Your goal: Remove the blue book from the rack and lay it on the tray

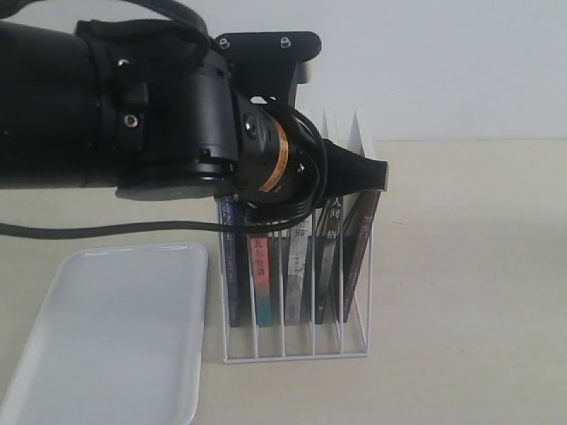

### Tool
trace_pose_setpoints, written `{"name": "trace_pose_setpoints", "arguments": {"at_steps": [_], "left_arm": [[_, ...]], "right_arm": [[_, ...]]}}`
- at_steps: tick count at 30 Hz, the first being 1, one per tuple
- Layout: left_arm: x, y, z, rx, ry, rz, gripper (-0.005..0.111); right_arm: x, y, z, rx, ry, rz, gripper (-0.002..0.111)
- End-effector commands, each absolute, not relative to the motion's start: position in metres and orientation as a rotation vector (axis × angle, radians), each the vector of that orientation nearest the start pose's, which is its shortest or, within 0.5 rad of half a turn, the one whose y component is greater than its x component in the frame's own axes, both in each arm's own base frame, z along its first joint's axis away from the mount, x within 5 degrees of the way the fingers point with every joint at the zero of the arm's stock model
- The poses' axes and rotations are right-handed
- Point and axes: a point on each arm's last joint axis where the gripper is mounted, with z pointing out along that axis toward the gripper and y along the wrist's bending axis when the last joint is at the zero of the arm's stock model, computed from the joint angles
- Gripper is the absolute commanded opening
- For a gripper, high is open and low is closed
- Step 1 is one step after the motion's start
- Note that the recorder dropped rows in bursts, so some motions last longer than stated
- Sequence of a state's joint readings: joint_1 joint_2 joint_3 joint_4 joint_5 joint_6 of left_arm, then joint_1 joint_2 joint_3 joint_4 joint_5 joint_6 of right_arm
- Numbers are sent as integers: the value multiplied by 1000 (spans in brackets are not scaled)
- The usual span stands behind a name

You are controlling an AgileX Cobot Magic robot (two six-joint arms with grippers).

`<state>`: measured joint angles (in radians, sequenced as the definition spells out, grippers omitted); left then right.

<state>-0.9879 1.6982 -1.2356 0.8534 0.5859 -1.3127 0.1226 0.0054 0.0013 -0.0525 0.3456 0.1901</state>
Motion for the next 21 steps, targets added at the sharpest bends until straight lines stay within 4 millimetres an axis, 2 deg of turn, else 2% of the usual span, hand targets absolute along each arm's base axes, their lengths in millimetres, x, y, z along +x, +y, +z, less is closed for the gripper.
{"name": "trace_pose_setpoints", "arguments": {"at_steps": [1, 11, 21], "left_arm": [[239, -291, 270, 299, 2254, -285, 34], [239, -291, 270, 303, 2251, -283, 34], [241, -295, 261, 323, 2262, -265, 34]], "right_arm": [[54, 5, 183, 21, 1819, 161, 1], [54, 5, 183, 21, 1819, 161, 1], [54, 5, 183, 21, 1819, 161, 1]]}}
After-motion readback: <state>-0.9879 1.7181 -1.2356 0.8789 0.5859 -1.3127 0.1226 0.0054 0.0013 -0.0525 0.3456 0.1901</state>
